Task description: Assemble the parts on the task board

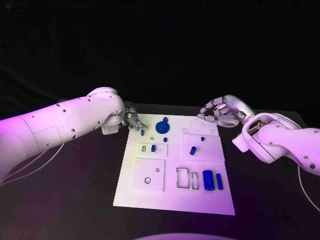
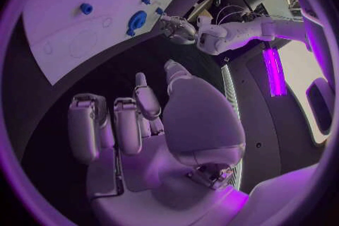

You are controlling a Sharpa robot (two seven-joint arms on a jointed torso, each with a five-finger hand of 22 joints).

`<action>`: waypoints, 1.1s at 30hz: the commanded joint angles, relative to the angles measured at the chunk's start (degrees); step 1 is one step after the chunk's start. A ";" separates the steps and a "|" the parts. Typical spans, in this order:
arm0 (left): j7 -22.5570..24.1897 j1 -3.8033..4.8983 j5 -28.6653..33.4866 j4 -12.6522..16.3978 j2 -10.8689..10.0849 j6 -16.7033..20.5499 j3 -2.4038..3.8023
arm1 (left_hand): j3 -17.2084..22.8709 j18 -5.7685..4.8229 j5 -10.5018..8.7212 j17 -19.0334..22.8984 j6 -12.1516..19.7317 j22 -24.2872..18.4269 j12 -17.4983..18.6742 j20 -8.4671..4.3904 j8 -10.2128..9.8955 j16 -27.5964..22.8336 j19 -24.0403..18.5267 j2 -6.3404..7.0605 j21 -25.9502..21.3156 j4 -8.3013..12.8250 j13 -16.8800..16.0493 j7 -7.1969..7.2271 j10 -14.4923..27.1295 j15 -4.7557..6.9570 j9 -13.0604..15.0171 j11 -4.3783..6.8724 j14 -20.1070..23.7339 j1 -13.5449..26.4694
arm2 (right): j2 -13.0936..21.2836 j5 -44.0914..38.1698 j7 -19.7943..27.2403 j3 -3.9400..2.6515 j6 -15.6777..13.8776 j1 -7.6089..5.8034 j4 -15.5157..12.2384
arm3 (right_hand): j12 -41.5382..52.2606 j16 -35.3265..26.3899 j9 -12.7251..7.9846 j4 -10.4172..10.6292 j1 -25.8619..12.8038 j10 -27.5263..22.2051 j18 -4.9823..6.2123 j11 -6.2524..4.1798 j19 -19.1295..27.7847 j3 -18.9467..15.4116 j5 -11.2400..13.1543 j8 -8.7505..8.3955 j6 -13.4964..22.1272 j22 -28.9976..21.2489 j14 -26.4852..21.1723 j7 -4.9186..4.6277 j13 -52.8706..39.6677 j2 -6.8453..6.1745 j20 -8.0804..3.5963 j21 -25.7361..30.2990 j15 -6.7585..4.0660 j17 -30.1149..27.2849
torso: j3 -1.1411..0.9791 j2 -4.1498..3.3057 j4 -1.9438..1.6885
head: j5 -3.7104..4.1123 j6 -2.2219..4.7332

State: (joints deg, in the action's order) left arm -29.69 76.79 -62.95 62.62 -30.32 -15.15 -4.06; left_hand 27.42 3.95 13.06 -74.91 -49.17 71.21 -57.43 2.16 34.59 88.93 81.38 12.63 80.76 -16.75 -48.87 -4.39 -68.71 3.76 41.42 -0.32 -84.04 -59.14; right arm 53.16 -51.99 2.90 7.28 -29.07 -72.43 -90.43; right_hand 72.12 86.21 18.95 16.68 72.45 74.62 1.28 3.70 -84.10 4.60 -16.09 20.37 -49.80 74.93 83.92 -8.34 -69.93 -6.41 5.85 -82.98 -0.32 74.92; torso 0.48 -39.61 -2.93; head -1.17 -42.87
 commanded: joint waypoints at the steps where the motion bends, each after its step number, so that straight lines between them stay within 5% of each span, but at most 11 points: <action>1: 0.42 -0.04 0.60 -0.32 0.32 -1.01 -0.03 | -0.39 -0.03 0.22 -12.87 -0.41 0.09 -0.37 0.43 -0.35 -0.15 0.10 -0.74 0.15 0.15 -0.12 -0.15 -0.51 -0.47 -0.09 0.03 -5.32 -0.14 | -0.08 -0.21 0.40 0.00 0.32 0.04 -0.01 | -0.36 -0.28 -0.08 -0.03 -0.36 -0.23 0.68 -0.26 -1.49 -0.47 0.23 0.34 0.07 10.31 3.83 0.25 0.07 -0.03 -0.38 0.20 -0.34 4.85 | 0.01 0.00 0.00 | -0.01 -0.06; 33: 0.48 -0.41 1.55 -1.70 1.48 -1.49 -0.42 | 0.36 -0.03 0.28 -12.88 -1.19 0.27 -0.67 0.39 -0.57 -0.13 0.12 -2.24 0.23 0.72 -0.01 0.13 -0.60 -0.29 -0.59 0.28 -5.32 -4.18 | -0.30 -0.23 0.36 -0.01 0.44 0.04 0.05 | -0.27 -0.31 -0.08 -0.02 -0.40 -0.16 0.68 -0.27 -1.50 -0.50 0.16 0.40 0.07 10.32 3.82 0.26 0.00 0.16 -0.39 0.21 -0.36 4.80 | -0.05 0.00 0.04 | 0.08 -0.69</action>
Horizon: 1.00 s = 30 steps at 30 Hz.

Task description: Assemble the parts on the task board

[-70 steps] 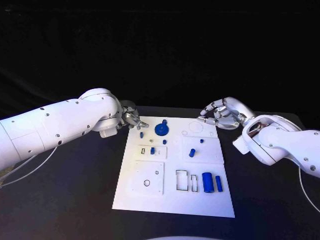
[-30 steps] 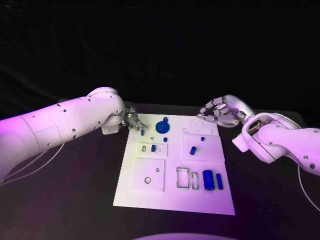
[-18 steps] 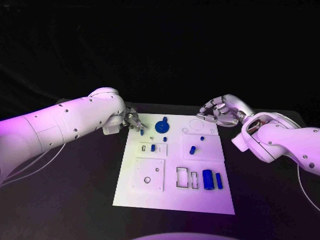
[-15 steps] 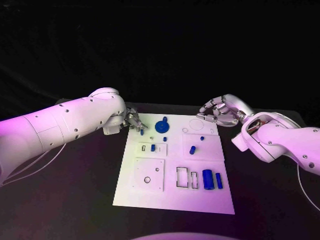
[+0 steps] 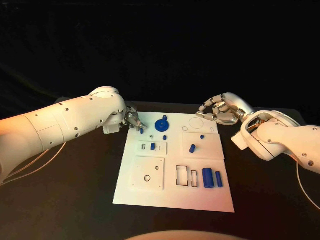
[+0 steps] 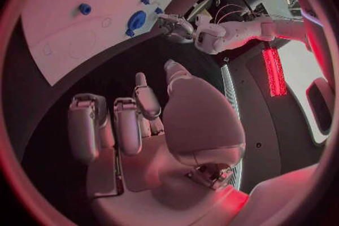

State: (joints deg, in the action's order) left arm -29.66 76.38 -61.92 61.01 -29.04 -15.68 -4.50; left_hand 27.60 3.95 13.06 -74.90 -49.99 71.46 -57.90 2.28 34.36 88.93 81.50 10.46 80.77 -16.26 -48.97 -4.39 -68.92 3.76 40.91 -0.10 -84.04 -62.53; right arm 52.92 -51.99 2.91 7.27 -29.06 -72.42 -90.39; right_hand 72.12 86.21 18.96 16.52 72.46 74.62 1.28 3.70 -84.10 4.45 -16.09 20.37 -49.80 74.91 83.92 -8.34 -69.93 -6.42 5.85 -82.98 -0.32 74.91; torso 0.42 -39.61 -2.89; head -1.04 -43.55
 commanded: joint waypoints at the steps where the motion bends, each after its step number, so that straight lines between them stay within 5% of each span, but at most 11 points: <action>1: 0.45 -0.01 0.54 -0.14 0.23 -0.98 0.02 | 0.48 -0.01 0.30 -12.89 -0.39 -0.01 -0.26 0.24 -0.35 -0.13 -0.03 -0.39 0.20 0.42 0.05 0.19 -0.42 -0.24 -0.09 0.11 -5.32 -1.45 | -0.07 -0.24 0.35 0.00 0.43 0.03 0.01 | -0.26 -0.32 -0.09 0.14 -0.43 -0.15 0.69 -0.28 -1.48 -0.35 0.15 0.41 0.07 10.31 3.82 0.27 -0.01 0.21 -0.39 0.25 -0.36 4.80 | 0.00 0.02 0.02 | -0.04 -0.03; 16: 0.90 -0.13 1.46 -0.90 0.51 -1.13 -0.03 | 2.37 -0.06 0.06 -12.93 -0.57 0.25 -0.41 0.11 -0.26 -0.10 0.03 -1.43 0.30 1.86 0.11 0.50 -0.47 -0.01 -0.17 0.40 -5.33 -5.41 | -0.14 -0.24 0.36 0.00 0.47 0.03 0.03 | -0.25 -0.32 -0.09 0.15 -0.44 -0.14 0.70 -0.28 -1.47 -0.35 0.13 0.41 0.07 10.29 3.82 0.27 -0.02 0.23 -0.39 0.28 -0.36 4.79 | 0.00 0.04 -0.04 | -0.17 -0.29; 21: 1.06 -0.14 2.62 -0.97 0.44 -0.98 -0.05 | 10.08 -0.07 0.48 -13.02 0.52 0.40 0.22 -0.17 -0.05 -0.05 0.03 -2.30 0.37 7.75 0.76 0.30 -0.22 0.18 0.17 0.31 -5.36 -12.38 | -0.17 -0.24 0.39 0.00 0.44 0.03 0.06 | -0.20 -0.35 -0.08 0.16 -0.48 -0.09 0.70 -0.28 -1.47 -0.35 0.04 0.44 0.06 10.29 3.81 0.27 -0.07 0.35 -0.40 0.28 -0.37 4.74 | 0.00 0.08 -0.02 | -0.30 -0.31; 30: 1.39 -0.14 3.78 -0.32 -0.25 -0.04 -0.07 | 17.15 -0.10 0.77 -12.90 0.43 0.61 -0.20 0.36 0.93 -0.11 0.03 -0.65 0.49 11.12 0.60 -0.34 -0.96 -0.35 1.08 -0.05 -5.32 -11.47 | -0.22 -0.24 0.47 0.00 0.37 0.03 0.10 | -0.20 -0.35 -0.08 0.16 -0.48 -0.09 0.70 -0.28 -1.47 -0.35 0.04 0.44 0.06 10.29 3.81 0.27 -0.07 0.35 -0.40 0.28 -0.37 4.74 | -0.02 0.12 -0.06 | -0.50 -0.30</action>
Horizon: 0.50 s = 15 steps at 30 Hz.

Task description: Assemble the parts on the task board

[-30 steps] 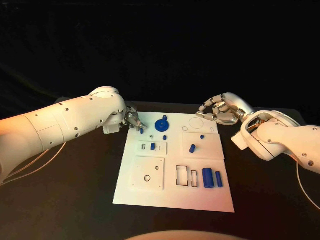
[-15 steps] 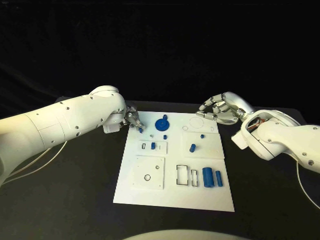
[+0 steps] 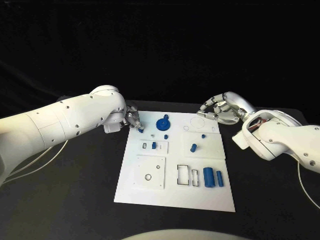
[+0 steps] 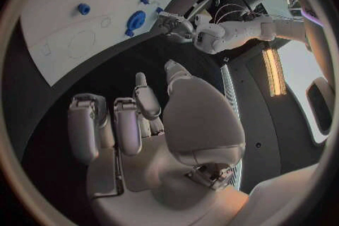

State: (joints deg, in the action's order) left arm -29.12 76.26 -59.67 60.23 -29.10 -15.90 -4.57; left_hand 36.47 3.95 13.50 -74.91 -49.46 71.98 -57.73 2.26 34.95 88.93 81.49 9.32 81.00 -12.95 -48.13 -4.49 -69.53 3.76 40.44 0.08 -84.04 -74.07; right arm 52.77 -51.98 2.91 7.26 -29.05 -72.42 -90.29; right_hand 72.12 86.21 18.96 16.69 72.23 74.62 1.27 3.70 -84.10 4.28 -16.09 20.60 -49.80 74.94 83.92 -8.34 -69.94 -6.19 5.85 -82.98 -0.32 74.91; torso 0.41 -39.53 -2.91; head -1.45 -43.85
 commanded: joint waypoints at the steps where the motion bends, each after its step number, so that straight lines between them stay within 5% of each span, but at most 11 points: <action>1: 0.89 -0.02 1.69 0.62 -0.32 0.41 0.01 | 8.27 -0.10 0.34 -12.90 -0.10 0.08 -0.37 0.38 0.34 -0.11 0.05 0.48 0.25 7.81 -0.24 -0.24 -0.36 -0.35 1.55 -0.23 -5.32 0.07 | -0.06 -0.24 0.49 0.01 0.34 0.03 0.00 | -0.20 -0.35 -0.09 -0.01 -0.24 -0.09 0.70 -0.28 -1.47 -0.19 0.04 0.21 0.06 10.26 3.81 0.27 -0.07 0.12 -0.40 0.28 -0.37 4.75 | -0.02 0.05 -0.04 | -0.15 -0.02; 8: 0.97 0.00 4.99 3.18 -2.27 2.88 0.20 | 10.84 -0.24 0.81 -12.82 -0.84 0.90 -2.05 0.30 0.74 -0.14 0.45 1.59 0.70 9.22 -1.93 -0.11 -1.74 -0.22 1.83 -0.08 -5.31 1.16 | 0.01 -0.19 0.61 0.01 0.17 0.03 0.01 | -0.20 -0.35 -0.09 -0.01 -0.24 -0.09 0.70 -0.28 -1.47 -0.19 0.04 0.21 0.06 10.26 3.81 0.27 -0.07 0.12 -0.40 0.28 -0.37 4.75 | -0.09 0.13 -0.11 | -0.24 0.05; 15: 0.61 0.04 9.56 10.13 -6.89 6.89 0.38 | 12.21 -0.39 2.03 -12.83 -1.59 1.67 -3.59 0.13 1.02 -0.12 0.85 2.35 1.12 9.90 -3.51 0.17 -3.12 0.01 2.02 0.19 -5.32 2.37 | 0.27 -0.13 0.67 0.01 0.07 0.03 -0.06 | -0.19 -0.39 -0.09 -0.01 -0.27 -0.09 0.70 -0.29 -1.47 -0.21 -0.03 0.23 0.06 10.26 3.79 0.28 -0.07 0.18 -0.40 0.29 -0.37 4.65 | -0.10 0.11 -0.07 | -0.36 0.13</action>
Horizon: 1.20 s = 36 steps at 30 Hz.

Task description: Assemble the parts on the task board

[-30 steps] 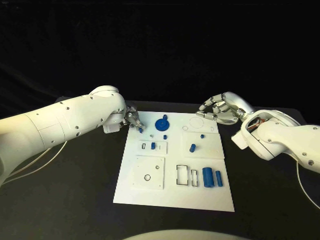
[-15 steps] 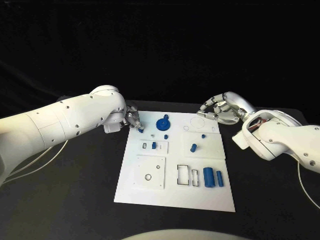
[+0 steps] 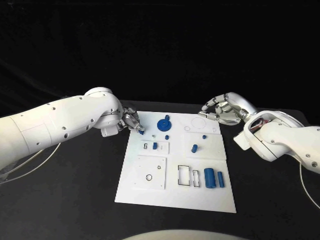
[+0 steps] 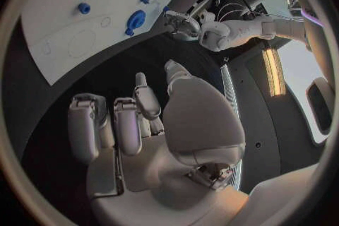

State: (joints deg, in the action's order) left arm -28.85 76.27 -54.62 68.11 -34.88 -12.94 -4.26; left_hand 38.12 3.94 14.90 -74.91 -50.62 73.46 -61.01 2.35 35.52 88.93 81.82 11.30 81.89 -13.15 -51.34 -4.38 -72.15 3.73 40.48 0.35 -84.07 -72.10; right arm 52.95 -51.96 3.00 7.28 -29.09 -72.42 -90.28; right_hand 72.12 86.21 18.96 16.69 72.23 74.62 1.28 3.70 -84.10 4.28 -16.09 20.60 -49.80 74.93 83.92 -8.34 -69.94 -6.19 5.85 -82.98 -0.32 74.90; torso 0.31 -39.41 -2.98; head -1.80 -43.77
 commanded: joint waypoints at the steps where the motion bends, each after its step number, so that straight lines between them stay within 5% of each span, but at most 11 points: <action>1: 0.39 0.02 4.86 3.50 -1.88 4.76 0.08 | 11.03 -0.44 1.81 -12.87 -0.73 0.45 -0.87 -0.06 0.57 -0.09 0.66 0.74 0.39 10.36 -0.89 0.23 -1.01 0.15 2.06 0.03 -5.31 0.94 | 0.14 -0.13 0.58 -0.01 0.09 0.03 -0.09 | -0.20 -0.39 -0.09 -0.01 -0.27 -0.09 0.70 -0.29 -1.47 -0.21 -0.03 0.23 0.06 10.27 3.79 0.28 -0.07 0.18 -0.40 0.29 -0.37 4.65 | 0.04 -0.02 -0.01 | 0.03 0.12; 15: 1.86 -1.26 -0.49 13.52 -6.69 12.65 -0.42 | 11.83 -0.65 6.19 -13.31 -1.91 1.53 -2.51 -0.46 0.92 0.16 1.20 2.04 0.97 11.28 -2.72 0.69 -2.67 0.58 2.33 0.52 -5.44 2.49 | 0.42 -0.03 0.64 -0.01 0.15 0.31 -0.13 | -0.21 -0.41 -0.09 0.00 -0.30 -0.10 0.72 -0.29 -1.43 -0.23 -0.07 0.24 0.06 10.23 3.78 0.28 -0.04 0.21 -0.40 0.36 -0.37 4.61 | 0.18 -0.05 -0.09 | -0.48 -0.08; 26: 0.77 -2.60 -6.58 15.08 -6.22 11.98 -1.58 | 11.88 -0.64 6.88 -13.30 -2.13 1.51 -2.75 -0.53 0.97 0.15 1.20 2.28 0.97 11.35 -3.01 0.78 -2.94 0.66 2.37 0.61 -5.44 2.76 | 0.35 0.00 0.68 -0.01 0.19 0.48 -0.10 | -0.22 -0.39 -0.09 0.00 -0.34 -0.11 0.71 -0.29 -1.45 -0.26 -0.12 0.26 0.07 10.24 3.79 0.28 -0.03 0.24 -0.41 0.34 -0.38 4.68 | 0.18 -0.22 0.12 | -0.73 -0.22; 36: 0.24 -3.01 -8.28 15.23 -5.92 9.79 -1.81 | 11.90 -0.66 7.10 -13.37 -2.21 1.57 -2.85 -0.54 0.98 0.19 1.22 2.41 1.00 11.46 -3.14 0.82 -3.03 0.70 2.38 0.65 -5.46 2.78 | 0.33 0.01 0.68 -0.01 0.16 0.51 -0.13 | -0.22 -0.39 -0.09 0.00 -0.34 -0.11 0.71 -0.29 -1.45 -0.26 -0.12 0.26 0.07 10.24 3.79 0.28 -0.03 0.24 -0.41 0.34 -0.38 4.68 | 0.14 -0.19 0.05 | -0.72 -0.40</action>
State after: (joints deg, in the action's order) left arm -28.33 73.30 -60.91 83.12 -40.97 -1.57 -6.08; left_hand 39.25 3.94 21.82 -74.90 -52.41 74.93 -63.68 1.85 36.13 88.93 82.73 13.81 82.64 -12.53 -54.43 -3.66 -74.78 4.19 40.62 1.02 -84.04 -69.56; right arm 53.33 -51.81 3.17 7.28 -29.11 -71.96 -90.33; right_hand 72.12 85.98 18.96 16.68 72.23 74.62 1.27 3.70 -84.10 4.29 -16.09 20.60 -49.80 74.91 83.92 -8.34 -69.94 -6.19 5.85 -82.98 -0.32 74.90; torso 0.44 -39.63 -2.89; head -2.55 -44.15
